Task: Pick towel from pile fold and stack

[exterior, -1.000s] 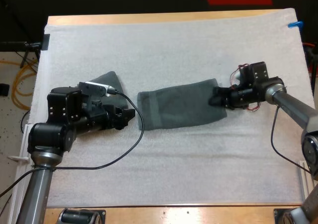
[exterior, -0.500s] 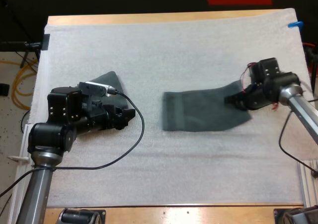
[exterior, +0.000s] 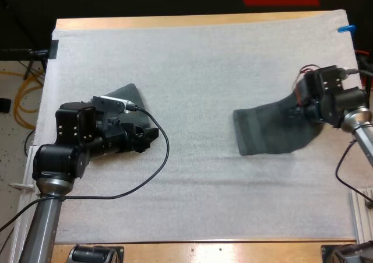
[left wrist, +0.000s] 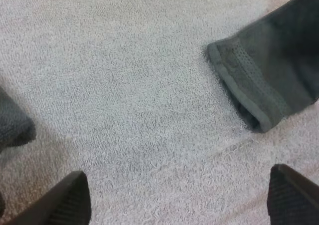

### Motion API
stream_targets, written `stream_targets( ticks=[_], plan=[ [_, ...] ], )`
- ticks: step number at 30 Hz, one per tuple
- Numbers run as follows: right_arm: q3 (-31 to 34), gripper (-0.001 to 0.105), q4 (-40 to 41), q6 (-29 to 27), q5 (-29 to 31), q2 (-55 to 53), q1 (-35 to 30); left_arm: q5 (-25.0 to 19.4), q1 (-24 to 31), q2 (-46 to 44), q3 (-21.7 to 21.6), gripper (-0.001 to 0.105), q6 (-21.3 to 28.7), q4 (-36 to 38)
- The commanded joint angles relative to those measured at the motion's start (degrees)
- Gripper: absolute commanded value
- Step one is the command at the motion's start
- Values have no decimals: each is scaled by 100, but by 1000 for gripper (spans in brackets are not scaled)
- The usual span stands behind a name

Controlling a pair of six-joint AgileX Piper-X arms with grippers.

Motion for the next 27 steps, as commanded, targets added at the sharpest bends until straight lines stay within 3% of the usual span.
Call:
stream_targets(
  ticks=[1,9,15,18,20,22,24,27],
  plan=[
    [19,1,-88,321,-448,46,172,-60,6,-35,-46,70,32,18],
    [19,1,-768,1031,-766,764,1031,-60,6,-35,-46,70,32,18],
    [19,2,-1156,1427,-991,1089,1101,-60,6,-35,-46,70,32,18],
    [19,17,-1221,1427,-1385,1088,1086,-60,6,-35,-46,70,32,18],
    [19,36,-1266,1444,-1601,1088,1086,-60,6,-35,-46,70,82,18],
    [-1,66,-1332,1518,-1847,1088,1086,-60,-20,-35,-46,70,124,18],
    [-60,80,-1333,1506,-2011,1051,1086,-52,-52,-35,-46,70,124,18],
    [-144,81,-1323,1298,-2115,794,1102,-51,-188,-35,-46,70,124,18]
  ],
)
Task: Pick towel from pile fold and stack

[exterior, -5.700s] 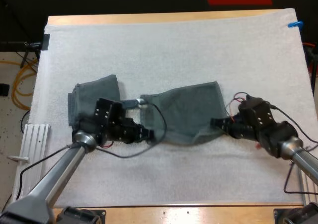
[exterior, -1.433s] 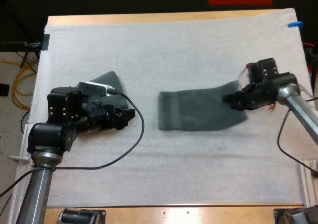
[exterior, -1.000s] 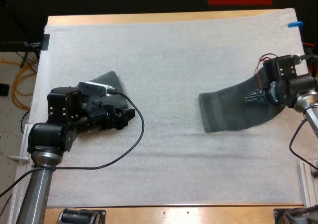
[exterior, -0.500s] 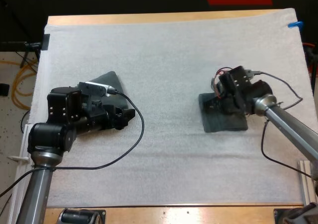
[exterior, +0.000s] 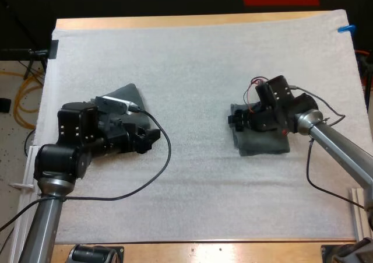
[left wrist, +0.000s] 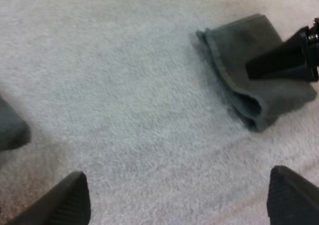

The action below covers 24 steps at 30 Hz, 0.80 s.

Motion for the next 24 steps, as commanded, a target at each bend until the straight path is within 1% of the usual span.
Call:
stream_targets(
  ticks=[1,2,5,6,9,10,11,12,13,17,19,20,22,24],
  plan=[
    [-126,79,8,-163,-102,-320,-18,-91,-132,-35,-46,71,-11,18],
    [-133,78,19,-176,-102,-452,-18,-110,-188,-35,-46,71,-45,-1],
    [-132,77,147,-175,-83,-958,-19,-359,-500,9,-46,71,-305,-163],
    [-132,77,235,-175,-85,-1204,-19,-470,-644,62,-46,71,-482,-316],
    [-132,77,485,-245,-85,-1842,-19,-609,-969,265,-46,71,-940,-824],
    [-132,77,612,-309,-85,-2056,-19,-658,-1074,395,-46,71,-1237,-1053],
    [-132,77,686,-335,-85,-2221,-19,-662,-1105,475,-46,71,-1349,-1162],
    [-132,77,794,-389,-85,-2431,-19,-661,-1190,647,-46,71,-1618,-1395],
    [-132,77,923,-423,-36,-2675,-19,-661,-1299,842,-46,71,-1785,-1619],
    [-132,77,1203,-423,274,-3340,-19,-661,-1581,1441,-62,71,-2073,-2081],
    [-132,77,1366,-423,513,-3739,-19,-661,-1751,1838,-62,71,-2347,-2407],
    [-132,77,1413,-423,570,-3852,-19,-661,-1783,1948,-62,71,-2407,-2507],
    [-132,77,1630,-423,731,-4224,-19,-661,-1938,2402,-131,71,-2668,-2824],
    [-132,77,1830,-423,776,-4424,-19,-650,-2042,2728,-259,71,-2758,-2895]
  ],
)
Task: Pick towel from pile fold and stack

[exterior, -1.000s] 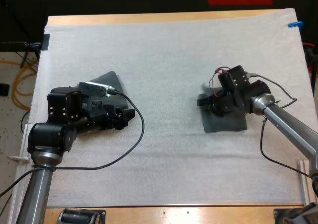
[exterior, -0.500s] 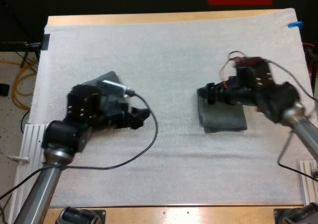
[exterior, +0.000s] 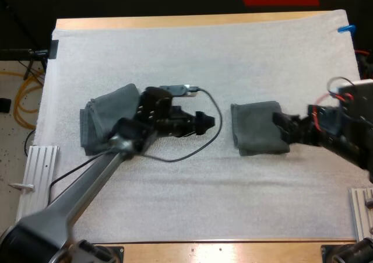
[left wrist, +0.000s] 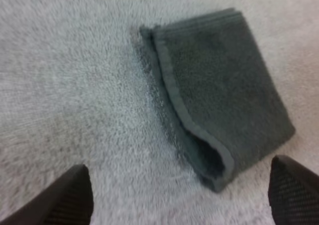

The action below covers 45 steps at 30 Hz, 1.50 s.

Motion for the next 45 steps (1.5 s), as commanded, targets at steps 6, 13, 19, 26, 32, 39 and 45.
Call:
stream_targets(
  ticks=[6,13,19,26,32,39,45],
  plan=[
    [-47,77,720,-57,182,-405,-19,-43,-378,1149,-844,71,-223,-82],
    [-47,77,993,-57,227,-429,-19,7,-722,2255,-1814,71,-379,453],
    [-47,77,993,-69,227,-429,-19,134,-743,2697,-2192,70,-690,957],
    [-33,77,949,-119,227,-429,-19,652,-812,2906,-2277,70,-1000,1043],
    [-33,77,950,-119,227,-429,-19,641,-958,3055,-2319,70,-1314,1015],
    [-33,77,950,-119,227,-429,-19,704,-1029,3141,-2471,70,-1704,953],
    [-33,77,950,-119,212,-429,-19,832,-1135,3155,-2476,70,-2089,767]
  ],
)
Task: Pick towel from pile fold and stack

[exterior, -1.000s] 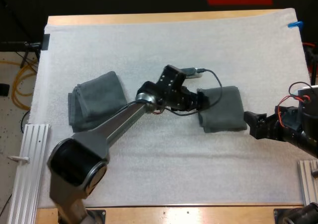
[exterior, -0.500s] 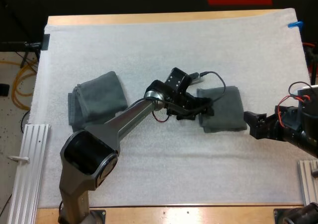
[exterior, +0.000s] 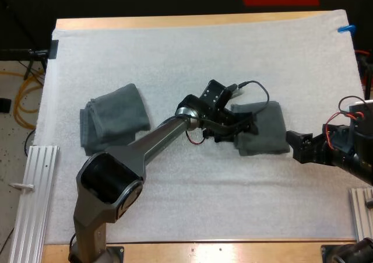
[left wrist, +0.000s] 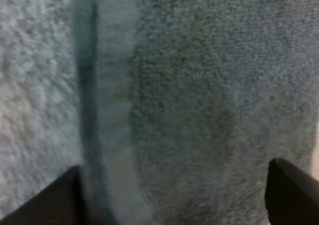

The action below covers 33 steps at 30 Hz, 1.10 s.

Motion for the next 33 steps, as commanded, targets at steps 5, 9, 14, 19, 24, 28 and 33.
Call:
stream_targets(
  ticks=[5,9,14,19,24,28,33],
  plan=[
    [-33,77,2,-66,-9,-32,-19,61,-163,68,-60,70,-204,-120],
    [-33,77,2,-66,-9,-163,-19,77,-201,88,-116,70,-273,-145],
    [-33,77,2,-66,-9,-349,-19,-3,-267,88,-115,67,-314,-284],
    [-33,77,2,-66,11,-504,-19,-172,-296,88,-115,34,-360,-298],
    [-33,77,2,-24,38,-524,-19,-191,-296,88,-115,0,-212,-298],
    [-33,77,2,-4,38,-524,-19,20,-238,57,-137,0,362,-210],
    [-33,77,2,21,38,-524,-19,-353,35,-284,-444,0,1825,1017]
  ],
)
